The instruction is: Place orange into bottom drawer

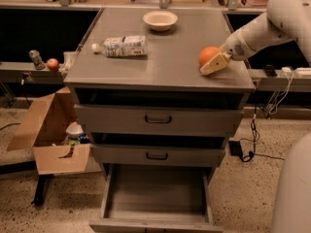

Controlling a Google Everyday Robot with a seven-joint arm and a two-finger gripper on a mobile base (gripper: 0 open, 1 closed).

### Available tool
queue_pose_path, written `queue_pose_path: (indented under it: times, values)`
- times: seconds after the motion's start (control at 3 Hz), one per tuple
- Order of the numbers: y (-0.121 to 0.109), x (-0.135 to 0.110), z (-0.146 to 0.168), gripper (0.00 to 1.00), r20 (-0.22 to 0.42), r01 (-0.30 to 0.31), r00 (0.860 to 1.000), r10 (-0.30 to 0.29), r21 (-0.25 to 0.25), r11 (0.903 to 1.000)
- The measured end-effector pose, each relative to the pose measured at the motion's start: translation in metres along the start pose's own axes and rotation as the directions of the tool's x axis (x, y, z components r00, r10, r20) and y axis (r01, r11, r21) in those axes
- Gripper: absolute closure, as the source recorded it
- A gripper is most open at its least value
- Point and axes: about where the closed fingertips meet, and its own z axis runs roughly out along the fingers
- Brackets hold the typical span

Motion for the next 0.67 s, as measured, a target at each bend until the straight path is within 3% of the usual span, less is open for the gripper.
queue_pose_path:
  times: [0.33,0.67]
  values:
    - [0.013,-0.002,0.000,0.65,0.010,0.023,1.000,-0.023,-0.035,0.9991]
    - [0.042,-0.019,-0.031,0.96,0.079,0.119,0.990,-0.114,-0.071,0.9903]
